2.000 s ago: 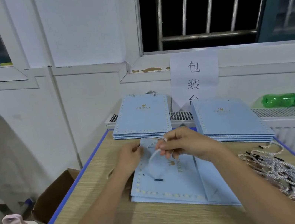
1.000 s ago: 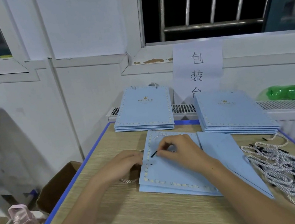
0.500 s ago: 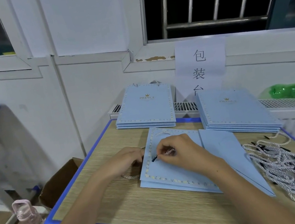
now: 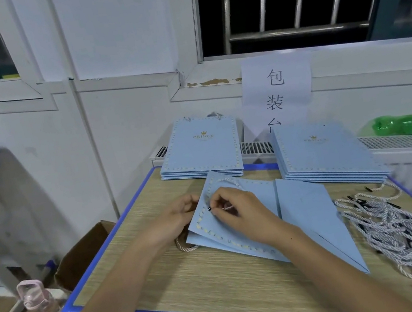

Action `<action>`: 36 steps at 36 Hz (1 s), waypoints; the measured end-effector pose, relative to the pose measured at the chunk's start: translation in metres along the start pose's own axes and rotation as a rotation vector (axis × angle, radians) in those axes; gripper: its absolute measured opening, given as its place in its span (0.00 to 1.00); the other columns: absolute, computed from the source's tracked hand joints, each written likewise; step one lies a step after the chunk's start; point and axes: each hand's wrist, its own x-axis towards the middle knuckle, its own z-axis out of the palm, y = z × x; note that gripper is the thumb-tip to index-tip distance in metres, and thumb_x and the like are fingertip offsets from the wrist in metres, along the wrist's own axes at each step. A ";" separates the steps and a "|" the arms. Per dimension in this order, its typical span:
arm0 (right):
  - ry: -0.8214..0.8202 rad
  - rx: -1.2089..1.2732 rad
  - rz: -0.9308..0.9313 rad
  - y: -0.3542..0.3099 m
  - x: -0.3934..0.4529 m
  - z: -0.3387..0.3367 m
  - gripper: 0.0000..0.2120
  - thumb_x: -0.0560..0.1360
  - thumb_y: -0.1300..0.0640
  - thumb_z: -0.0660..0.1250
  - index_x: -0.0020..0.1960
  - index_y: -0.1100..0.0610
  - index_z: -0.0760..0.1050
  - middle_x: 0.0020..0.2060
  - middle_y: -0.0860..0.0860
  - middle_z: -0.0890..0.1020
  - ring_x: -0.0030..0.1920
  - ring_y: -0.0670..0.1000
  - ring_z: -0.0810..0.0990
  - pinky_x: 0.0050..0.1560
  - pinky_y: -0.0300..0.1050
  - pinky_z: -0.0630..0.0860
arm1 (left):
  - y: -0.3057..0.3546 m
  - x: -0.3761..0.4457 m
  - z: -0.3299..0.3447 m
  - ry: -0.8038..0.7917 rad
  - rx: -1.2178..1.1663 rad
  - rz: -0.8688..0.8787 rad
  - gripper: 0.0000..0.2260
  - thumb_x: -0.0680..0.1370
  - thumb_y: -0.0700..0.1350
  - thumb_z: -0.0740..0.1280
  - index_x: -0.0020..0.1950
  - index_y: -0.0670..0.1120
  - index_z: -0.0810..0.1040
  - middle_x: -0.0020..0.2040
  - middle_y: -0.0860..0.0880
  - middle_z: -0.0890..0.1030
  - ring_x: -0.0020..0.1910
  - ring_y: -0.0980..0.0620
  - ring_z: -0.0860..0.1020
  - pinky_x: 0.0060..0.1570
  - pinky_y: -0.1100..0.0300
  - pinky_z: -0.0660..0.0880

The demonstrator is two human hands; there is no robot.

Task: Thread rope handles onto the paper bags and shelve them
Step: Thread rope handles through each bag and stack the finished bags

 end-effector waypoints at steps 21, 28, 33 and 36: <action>-0.052 -0.054 0.016 -0.001 -0.001 0.001 0.07 0.79 0.54 0.62 0.45 0.55 0.73 0.35 0.43 0.73 0.33 0.38 0.70 0.36 0.30 0.67 | -0.003 0.006 0.012 0.186 0.020 -0.031 0.04 0.81 0.40 0.60 0.55 0.45 0.68 0.47 0.44 0.78 0.37 0.54 0.75 0.32 0.69 0.72; -0.088 0.001 0.052 0.003 -0.002 0.002 0.07 0.80 0.53 0.61 0.46 0.55 0.73 0.38 0.44 0.75 0.35 0.40 0.71 0.40 0.34 0.69 | -0.016 0.015 0.016 0.421 0.048 -0.016 0.08 0.78 0.42 0.66 0.48 0.51 0.67 0.45 0.43 0.81 0.38 0.46 0.78 0.39 0.54 0.73; -0.119 0.010 0.058 0.002 -0.003 0.003 0.07 0.80 0.55 0.60 0.47 0.56 0.73 0.37 0.44 0.74 0.34 0.39 0.69 0.37 0.32 0.68 | -0.020 0.018 0.017 0.527 0.081 -0.004 0.11 0.75 0.43 0.69 0.45 0.50 0.67 0.41 0.41 0.81 0.36 0.46 0.77 0.37 0.54 0.72; -0.111 0.005 0.091 0.005 -0.002 0.001 0.07 0.80 0.56 0.60 0.47 0.58 0.73 0.36 0.44 0.74 0.34 0.41 0.69 0.37 0.34 0.68 | -0.023 0.018 0.016 0.542 0.178 0.045 0.11 0.75 0.42 0.69 0.43 0.50 0.66 0.31 0.44 0.75 0.30 0.49 0.70 0.31 0.56 0.66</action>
